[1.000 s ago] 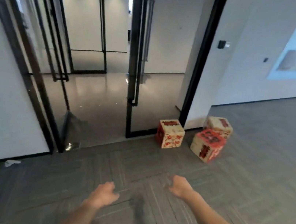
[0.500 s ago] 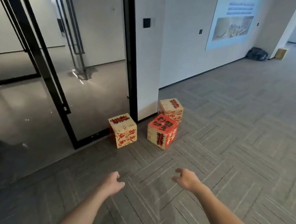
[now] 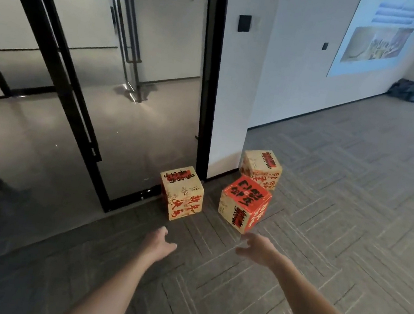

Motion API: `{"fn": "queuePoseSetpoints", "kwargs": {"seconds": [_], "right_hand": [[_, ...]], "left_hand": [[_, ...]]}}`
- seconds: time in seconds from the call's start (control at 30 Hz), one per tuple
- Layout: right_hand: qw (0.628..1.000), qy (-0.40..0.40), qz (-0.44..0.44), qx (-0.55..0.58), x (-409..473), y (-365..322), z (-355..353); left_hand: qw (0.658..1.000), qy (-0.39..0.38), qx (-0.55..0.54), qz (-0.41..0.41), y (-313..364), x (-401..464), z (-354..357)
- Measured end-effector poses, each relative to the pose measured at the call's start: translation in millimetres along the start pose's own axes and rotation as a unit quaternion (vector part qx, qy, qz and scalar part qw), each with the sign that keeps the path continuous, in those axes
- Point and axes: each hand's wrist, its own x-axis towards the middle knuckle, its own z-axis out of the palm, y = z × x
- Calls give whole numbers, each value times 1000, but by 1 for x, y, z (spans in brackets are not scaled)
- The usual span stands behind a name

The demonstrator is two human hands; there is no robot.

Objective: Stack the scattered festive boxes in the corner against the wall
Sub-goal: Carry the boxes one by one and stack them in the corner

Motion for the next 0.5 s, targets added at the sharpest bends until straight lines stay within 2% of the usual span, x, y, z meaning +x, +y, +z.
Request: {"fn": "queuePoseSetpoints", "kwargs": {"seconds": [0.2,0.5], "right_hand": [[996,-22,13,-87,139,-76,-55],[993,-52,-5,-109,298,-151,-105]], "left_hand": [[999,-20,-38,-12,29,131,-64],[996,-43,-47,-54,57,283,-114]]}}
